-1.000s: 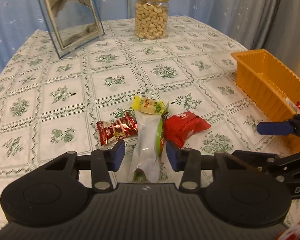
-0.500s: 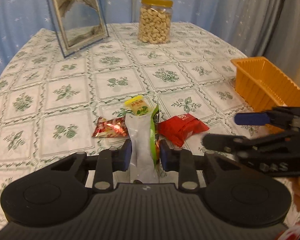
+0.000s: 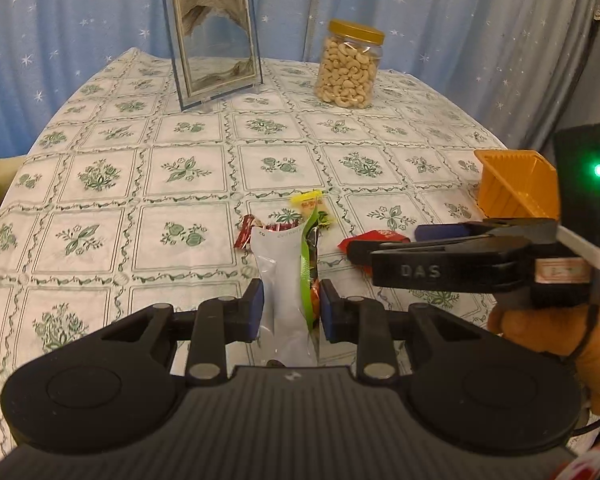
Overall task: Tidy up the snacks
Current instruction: 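Grasp the red square biscuit packet with the right tool, then carry the snack bar and the red biscuit packet toward the orange tray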
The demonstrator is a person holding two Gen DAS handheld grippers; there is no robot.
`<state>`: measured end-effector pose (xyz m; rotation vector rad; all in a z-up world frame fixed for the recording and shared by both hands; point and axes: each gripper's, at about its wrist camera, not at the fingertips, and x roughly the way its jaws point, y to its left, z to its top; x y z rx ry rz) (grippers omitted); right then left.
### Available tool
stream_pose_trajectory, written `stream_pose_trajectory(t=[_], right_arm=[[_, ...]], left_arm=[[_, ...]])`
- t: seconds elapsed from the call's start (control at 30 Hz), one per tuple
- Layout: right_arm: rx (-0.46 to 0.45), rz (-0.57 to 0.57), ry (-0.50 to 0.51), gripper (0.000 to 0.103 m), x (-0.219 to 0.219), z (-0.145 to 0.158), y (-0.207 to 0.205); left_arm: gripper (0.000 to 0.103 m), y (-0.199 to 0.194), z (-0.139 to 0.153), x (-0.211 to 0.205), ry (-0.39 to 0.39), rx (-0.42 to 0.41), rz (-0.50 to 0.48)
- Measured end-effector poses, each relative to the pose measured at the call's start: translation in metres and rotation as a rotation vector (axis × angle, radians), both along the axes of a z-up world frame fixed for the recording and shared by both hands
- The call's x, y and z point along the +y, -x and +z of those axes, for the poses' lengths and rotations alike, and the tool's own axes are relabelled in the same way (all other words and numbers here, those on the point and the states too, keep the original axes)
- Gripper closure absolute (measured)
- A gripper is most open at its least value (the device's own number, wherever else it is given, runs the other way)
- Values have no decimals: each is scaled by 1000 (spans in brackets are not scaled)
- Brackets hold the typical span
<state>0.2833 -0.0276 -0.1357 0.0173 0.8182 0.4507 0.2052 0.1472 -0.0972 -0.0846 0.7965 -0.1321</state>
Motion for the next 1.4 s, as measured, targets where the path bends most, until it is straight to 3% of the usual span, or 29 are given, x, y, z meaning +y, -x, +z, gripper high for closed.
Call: stream_pose_trajectory(t=[0.1,0.17,0.2,0.53,0.67,0.8,0.93,0.97,1.0,1.4], right_arm=[[-5,7,22,47,3,-2,3],[-30,6,24,62,1,2,7],[-39,10,35,64,1,5,10],[-43,32,89,62,-19,6,47],[-76,43,125,52,-24,1,64],[-64,25,119,49,-27,-4,63],[-55,21,114,51,-28,-5,62],[-55,23,109,61,-29,-3,62],[-56,24,109,62,-29,-1,63],[-64,-29,77,63,-58,32,107]], left_arm=[[77,4,0,-1,6,3,0],[77,7,1,-3,4,4,1],[77,8,2,-4,4,5,1],[77,31,12,-17,23,2,1],[77,36,12,-18,32,8,9],[77,38,12,-21,37,13,14],[77,39,12,-23,42,17,16],[77,39,13,-24,40,17,15],[77,40,14,-24,37,17,14],[77,63,37,-46,25,0,17]])
